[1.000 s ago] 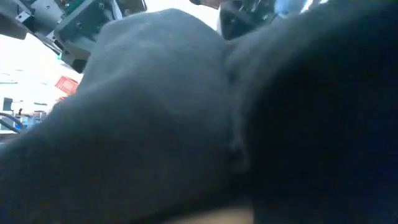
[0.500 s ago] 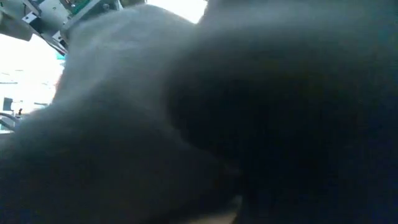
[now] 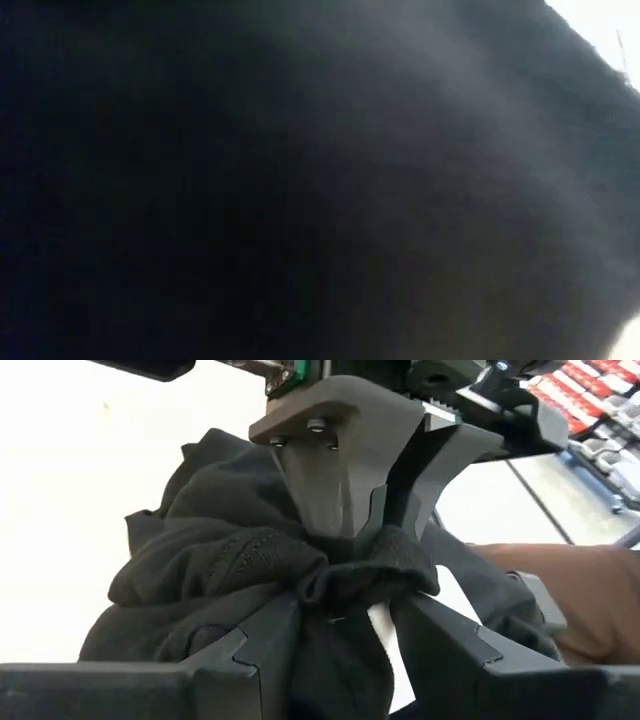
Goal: Sort clothes
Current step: Put the black shirt into the white bin
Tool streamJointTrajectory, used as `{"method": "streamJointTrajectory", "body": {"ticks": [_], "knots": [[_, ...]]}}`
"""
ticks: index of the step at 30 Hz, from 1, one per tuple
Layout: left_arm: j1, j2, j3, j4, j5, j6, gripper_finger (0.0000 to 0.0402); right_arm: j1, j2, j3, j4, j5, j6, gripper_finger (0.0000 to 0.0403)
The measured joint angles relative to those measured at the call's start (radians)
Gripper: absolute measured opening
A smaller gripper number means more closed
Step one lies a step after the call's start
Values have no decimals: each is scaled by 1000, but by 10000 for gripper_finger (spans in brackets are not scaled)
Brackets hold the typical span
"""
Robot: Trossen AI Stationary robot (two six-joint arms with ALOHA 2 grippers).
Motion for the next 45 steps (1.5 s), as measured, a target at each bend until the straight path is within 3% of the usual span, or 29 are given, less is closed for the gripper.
{"method": "streamJointTrajectory", "body": {"ticks": [7, 17, 22, 31, 34, 39, 45], "knots": [[-4, 0, 3, 7, -2, -3, 164, 4, -12, 3, -21, -43, -33, 26], [-4, 6, 3, -8, -7, -4, 164, -4, -24, 13, 2, -3, -56, 180], [-4, 5, 17, -6, -7, -3, 163, -8, -23, 12, 46, -14, -46, 228], [7, 37, 21, 1, -70, 5, 151, -8, -21, 10, 57, -30, -2, 242], [18, 40, 21, 1, -74, 6, 116, -8, -20, 10, 54, -87, 43, 242], [30, 40, 21, 0, -66, 16, 20, -11, -30, 8, 3, -108, 80, 242], [32, 40, 21, -1, -74, 24, 15, -4, -125, 6, -185, -122, 150, 242]]}}
